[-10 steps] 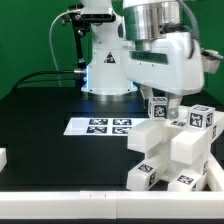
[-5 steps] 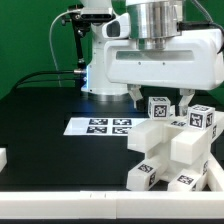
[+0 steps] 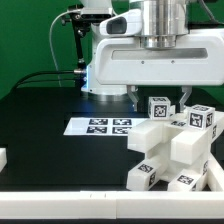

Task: Assemble chair

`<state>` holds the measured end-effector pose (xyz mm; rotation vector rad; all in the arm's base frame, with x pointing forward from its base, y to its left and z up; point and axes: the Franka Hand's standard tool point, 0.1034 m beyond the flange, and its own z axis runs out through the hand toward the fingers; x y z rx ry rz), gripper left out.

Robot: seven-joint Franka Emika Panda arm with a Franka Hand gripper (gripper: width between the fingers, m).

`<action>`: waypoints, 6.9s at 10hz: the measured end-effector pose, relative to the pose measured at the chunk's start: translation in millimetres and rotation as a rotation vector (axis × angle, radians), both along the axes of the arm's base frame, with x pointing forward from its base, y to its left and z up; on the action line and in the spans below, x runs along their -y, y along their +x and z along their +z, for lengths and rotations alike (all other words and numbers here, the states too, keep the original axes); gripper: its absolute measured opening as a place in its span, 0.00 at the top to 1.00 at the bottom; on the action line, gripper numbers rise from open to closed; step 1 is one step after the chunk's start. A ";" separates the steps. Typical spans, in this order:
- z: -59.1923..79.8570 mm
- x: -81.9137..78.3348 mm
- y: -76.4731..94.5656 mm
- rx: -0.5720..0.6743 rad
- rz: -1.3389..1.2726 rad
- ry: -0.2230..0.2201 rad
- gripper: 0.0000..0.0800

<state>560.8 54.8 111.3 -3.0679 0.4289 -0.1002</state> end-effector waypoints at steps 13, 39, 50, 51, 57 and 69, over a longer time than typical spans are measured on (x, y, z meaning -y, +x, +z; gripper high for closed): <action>-3.3 2.2 -3.0 -0.040 -1.039 0.149 0.67; -5.8 -3.5 -3.8 -0.054 -1.327 0.172 0.67; -5.2 -3.9 -4.5 0.014 -0.092 0.024 0.19; -6.1 -2.9 -4.8 0.012 -0.114 0.025 0.23; -6.1 -6.1 -4.3 -0.008 -0.597 0.064 0.67; -7.4 -12.9 -6.0 -0.020 -0.788 0.117 0.20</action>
Offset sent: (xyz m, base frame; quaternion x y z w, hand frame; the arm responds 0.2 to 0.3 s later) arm 0.0060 -0.0010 0.0046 -0.0435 0.0062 0.2641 0.9635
